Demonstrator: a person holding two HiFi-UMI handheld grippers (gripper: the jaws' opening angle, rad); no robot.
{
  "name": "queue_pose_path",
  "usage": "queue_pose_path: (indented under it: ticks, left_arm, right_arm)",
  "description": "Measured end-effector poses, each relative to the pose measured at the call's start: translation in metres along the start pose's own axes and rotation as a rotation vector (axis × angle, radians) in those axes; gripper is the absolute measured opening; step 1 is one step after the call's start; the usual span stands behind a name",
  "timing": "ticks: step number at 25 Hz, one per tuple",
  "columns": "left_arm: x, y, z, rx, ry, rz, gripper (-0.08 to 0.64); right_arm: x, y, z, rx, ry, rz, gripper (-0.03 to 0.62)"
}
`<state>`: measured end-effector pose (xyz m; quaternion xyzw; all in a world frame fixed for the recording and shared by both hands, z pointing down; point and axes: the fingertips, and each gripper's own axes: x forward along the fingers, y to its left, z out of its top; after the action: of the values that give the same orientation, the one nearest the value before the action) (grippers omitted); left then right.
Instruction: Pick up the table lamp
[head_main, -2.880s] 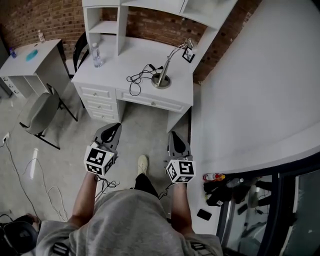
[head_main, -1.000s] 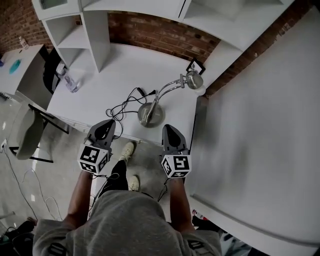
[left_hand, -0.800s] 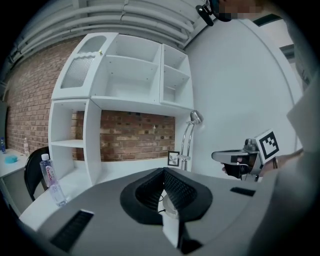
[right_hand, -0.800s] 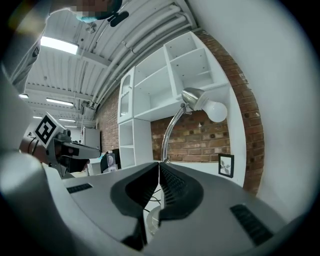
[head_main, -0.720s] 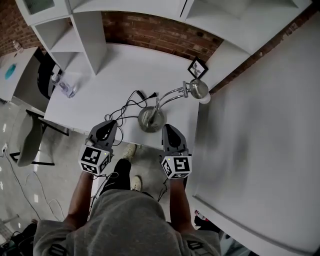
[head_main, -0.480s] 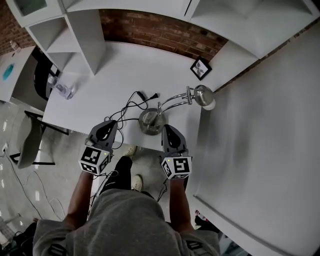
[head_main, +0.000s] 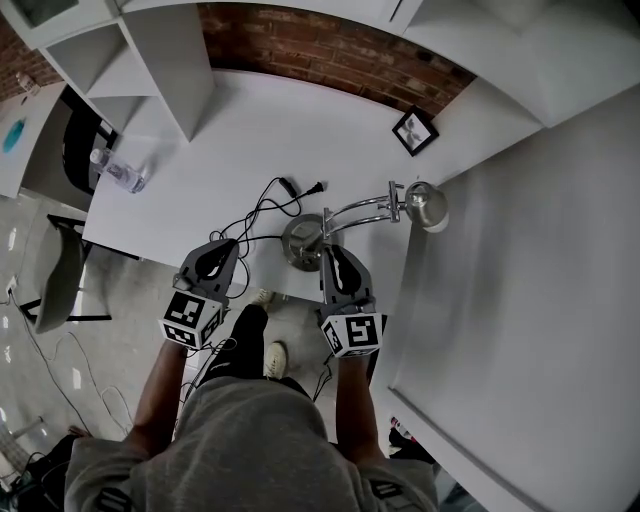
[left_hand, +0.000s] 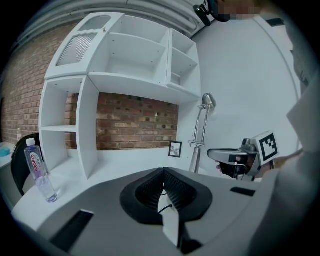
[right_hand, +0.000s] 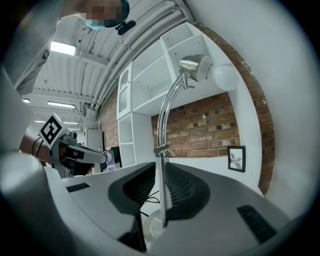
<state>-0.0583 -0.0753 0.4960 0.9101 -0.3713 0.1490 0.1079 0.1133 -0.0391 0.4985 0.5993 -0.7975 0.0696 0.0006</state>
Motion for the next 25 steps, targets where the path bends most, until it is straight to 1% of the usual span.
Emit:
queue_pose_path:
  ticks: [1, 2, 6, 13, 17, 25]
  left_arm:
    - [0.001, 0.001, -0.001, 0.0, 0.003, 0.0, 0.005]
    - [0.003, 0.003, -0.002, 0.001, 0.006, 0.001, 0.005]
    - [0.008, 0.007, -0.004, -0.008, 0.013, 0.001, 0.005]
    - [0.015, 0.018, -0.004, -0.019, 0.019, 0.019, 0.005]
    - [0.02, 0.024, 0.002, -0.018, 0.01, 0.031, 0.005]
    - [0.024, 0.04, -0.009, -0.03, 0.047, 0.056, 0.005]
  right_arm:
    - [0.003, 0.001, -0.002, -0.002, 0.009, 0.008, 0.076]
    - [0.006, 0.001, -0.004, -0.004, 0.017, 0.015, 0.087]
    - [0.017, 0.003, -0.007, -0.004, 0.028, 0.03, 0.122]
    - [0.032, -0.003, -0.005, -0.001, 0.013, 0.01, 0.172]
    - [0.043, -0.005, -0.005, 0.002, 0.013, 0.016, 0.187]
    - [0.069, -0.008, -0.008, 0.006, 0.021, 0.039, 0.199]
